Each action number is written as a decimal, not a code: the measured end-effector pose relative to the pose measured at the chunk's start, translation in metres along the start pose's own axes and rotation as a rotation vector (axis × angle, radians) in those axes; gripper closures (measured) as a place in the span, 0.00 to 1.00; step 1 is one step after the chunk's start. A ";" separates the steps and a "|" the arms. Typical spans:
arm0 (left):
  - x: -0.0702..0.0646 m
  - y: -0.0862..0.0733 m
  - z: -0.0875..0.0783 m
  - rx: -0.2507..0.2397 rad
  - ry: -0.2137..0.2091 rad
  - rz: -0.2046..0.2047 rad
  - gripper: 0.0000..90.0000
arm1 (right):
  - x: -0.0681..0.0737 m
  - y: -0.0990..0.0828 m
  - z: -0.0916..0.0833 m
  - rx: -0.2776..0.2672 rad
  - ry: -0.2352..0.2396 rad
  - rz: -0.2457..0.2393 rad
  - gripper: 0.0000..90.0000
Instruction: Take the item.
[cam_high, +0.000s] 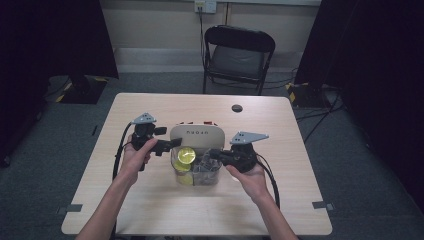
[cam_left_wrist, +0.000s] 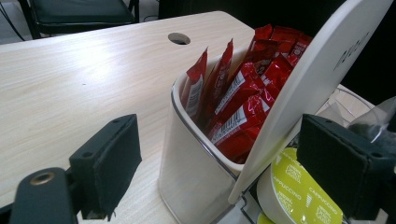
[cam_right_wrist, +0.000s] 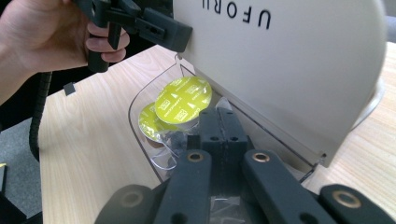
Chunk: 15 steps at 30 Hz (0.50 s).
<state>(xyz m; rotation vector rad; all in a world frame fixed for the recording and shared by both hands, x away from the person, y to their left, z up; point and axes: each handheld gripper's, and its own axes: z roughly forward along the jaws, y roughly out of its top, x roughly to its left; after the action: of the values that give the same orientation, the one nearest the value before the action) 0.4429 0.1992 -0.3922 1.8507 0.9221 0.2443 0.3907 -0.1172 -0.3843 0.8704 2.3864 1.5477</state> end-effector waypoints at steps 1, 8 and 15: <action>0.000 0.000 0.000 0.000 0.000 0.000 0.15 | 0.000 0.000 -0.001 -0.005 0.002 -0.001 1.00; 0.000 0.000 0.000 0.001 -0.001 0.000 0.15 | 0.000 0.003 -0.010 -0.023 0.002 -0.003 1.00; 0.000 -0.001 0.002 0.010 -0.003 0.002 0.14 | 0.000 0.005 -0.019 -0.038 0.001 -0.008 1.00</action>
<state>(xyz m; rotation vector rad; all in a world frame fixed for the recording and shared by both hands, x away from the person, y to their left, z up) 0.4438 0.1981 -0.3943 1.8610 0.9206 0.2386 0.3846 -0.1309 -0.3715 0.8520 2.3506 1.5855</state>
